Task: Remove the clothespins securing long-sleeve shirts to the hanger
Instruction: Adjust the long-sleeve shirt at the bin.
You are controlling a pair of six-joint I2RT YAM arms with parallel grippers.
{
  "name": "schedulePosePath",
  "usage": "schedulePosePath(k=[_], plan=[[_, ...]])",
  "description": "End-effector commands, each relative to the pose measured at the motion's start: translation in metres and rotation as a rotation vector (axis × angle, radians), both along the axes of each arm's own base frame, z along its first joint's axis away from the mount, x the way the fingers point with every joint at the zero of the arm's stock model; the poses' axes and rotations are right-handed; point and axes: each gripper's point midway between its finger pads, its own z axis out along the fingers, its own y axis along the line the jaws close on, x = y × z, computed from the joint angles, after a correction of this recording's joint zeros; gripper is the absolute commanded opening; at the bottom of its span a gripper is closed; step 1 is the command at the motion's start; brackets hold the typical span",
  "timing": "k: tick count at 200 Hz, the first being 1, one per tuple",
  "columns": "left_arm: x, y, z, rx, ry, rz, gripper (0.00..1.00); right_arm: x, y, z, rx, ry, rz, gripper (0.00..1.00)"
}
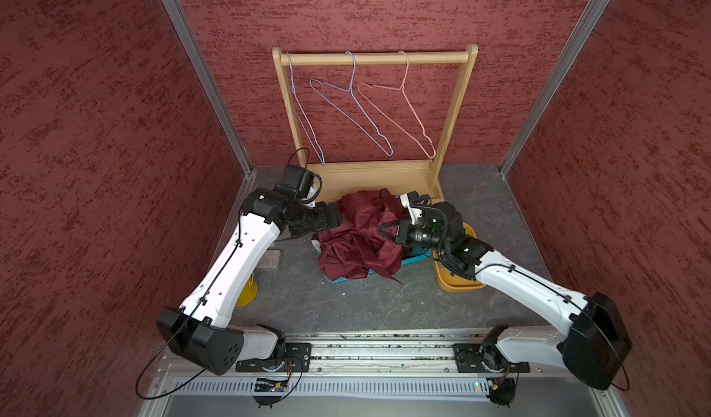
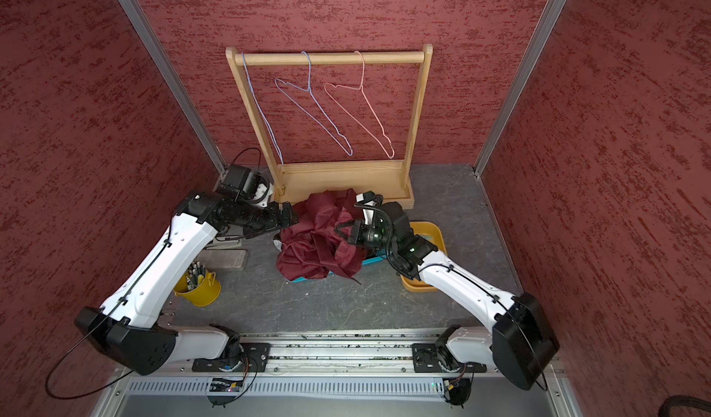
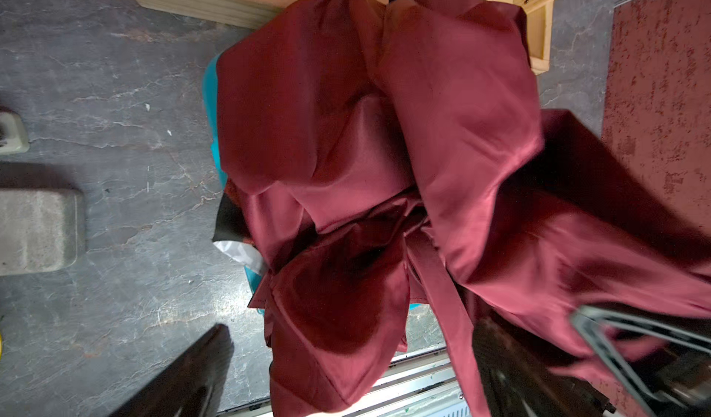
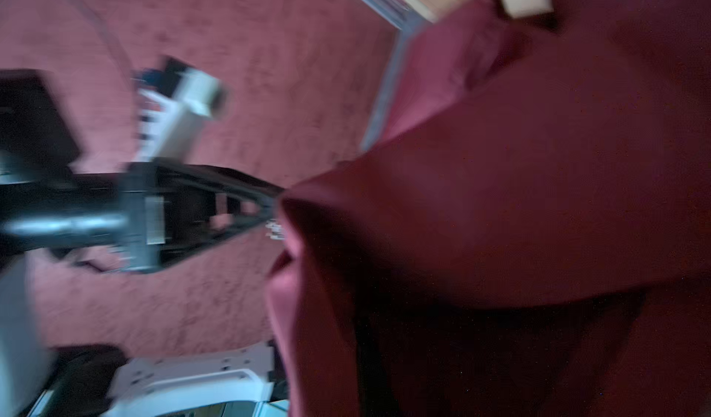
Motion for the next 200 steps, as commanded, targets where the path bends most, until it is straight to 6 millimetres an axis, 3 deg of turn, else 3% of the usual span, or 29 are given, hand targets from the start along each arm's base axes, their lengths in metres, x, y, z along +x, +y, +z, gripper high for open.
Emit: schedulePosePath(k=[1,22,59,87,118,156,185,200], plan=[[0.028,0.01,0.017,0.032,-0.105,0.066,1.0,0.014,-0.025,-0.072,-0.221,0.109,-0.118,0.0],[0.052,0.011,0.007,0.012,-0.08,0.081,1.0,0.029,-0.034,-0.102,-0.298,0.144,-0.193,0.0],[0.096,-0.012,-0.008,0.012,-0.047,-0.005,1.0,0.042,-0.05,-0.152,-0.474,0.246,-0.261,0.0],[0.124,-0.032,-0.032,0.011,-0.013,-0.058,1.0,0.042,-0.06,-0.17,-0.544,0.278,-0.279,0.0],[0.142,-0.069,-0.06,-0.018,0.028,-0.152,1.0,0.043,-0.065,-0.161,-0.549,0.258,-0.291,0.0],[0.146,-0.105,-0.082,0.013,0.069,-0.239,1.0,0.048,-0.068,-0.151,-0.552,0.233,-0.286,0.0],[0.127,-0.12,-0.087,0.032,0.074,-0.285,0.71,0.056,-0.071,-0.151,-0.519,0.239,-0.293,0.0],[0.114,-0.125,-0.09,0.034,0.081,-0.295,0.5,0.059,-0.072,-0.15,-0.509,0.236,-0.298,0.0]])
